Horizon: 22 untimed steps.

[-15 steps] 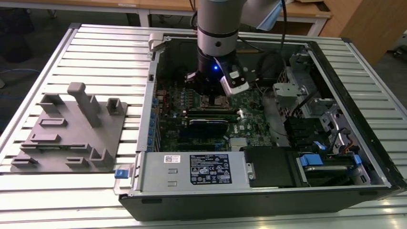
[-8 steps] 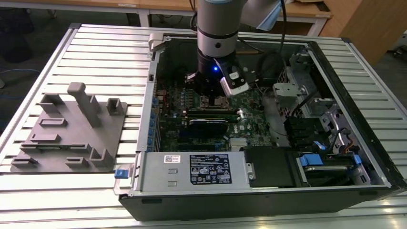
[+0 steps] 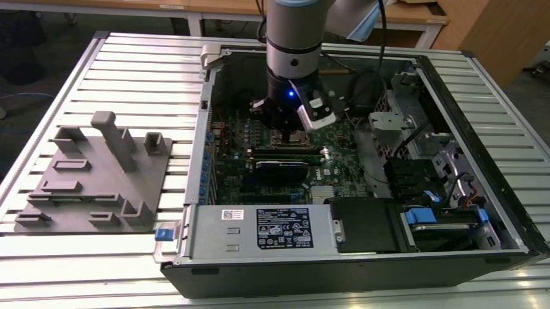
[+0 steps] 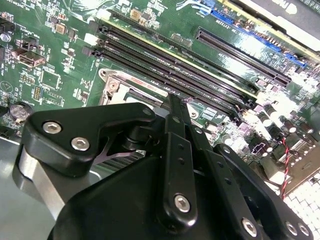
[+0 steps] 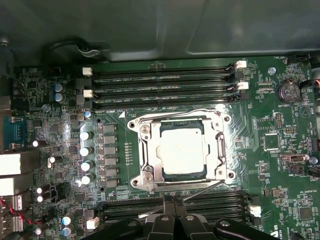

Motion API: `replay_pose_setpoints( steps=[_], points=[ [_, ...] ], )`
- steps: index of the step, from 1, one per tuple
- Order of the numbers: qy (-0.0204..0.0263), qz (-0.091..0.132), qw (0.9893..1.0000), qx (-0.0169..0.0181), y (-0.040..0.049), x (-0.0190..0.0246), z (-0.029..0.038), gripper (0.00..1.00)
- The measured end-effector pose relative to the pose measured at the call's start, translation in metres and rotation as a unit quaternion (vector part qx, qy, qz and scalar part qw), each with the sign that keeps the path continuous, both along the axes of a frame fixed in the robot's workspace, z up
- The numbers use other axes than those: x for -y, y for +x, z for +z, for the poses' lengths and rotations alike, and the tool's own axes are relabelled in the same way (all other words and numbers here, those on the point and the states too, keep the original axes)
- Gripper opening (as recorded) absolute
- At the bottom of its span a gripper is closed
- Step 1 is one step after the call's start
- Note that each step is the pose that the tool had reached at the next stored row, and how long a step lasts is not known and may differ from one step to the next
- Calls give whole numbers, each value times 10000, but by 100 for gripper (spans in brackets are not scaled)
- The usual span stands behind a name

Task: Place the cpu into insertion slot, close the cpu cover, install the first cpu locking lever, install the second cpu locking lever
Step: 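Install the second cpu locking lever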

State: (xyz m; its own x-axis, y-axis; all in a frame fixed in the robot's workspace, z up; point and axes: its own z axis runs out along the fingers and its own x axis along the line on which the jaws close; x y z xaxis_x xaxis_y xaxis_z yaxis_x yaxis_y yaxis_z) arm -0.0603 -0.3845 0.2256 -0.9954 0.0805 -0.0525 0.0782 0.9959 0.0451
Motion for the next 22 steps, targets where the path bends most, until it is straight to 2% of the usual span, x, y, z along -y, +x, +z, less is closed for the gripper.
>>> replay_pose_setpoints(
  steps=[22],
  points=[
    [1, 0, 10000, 0, -100, 1, -61, 10]
  ],
)
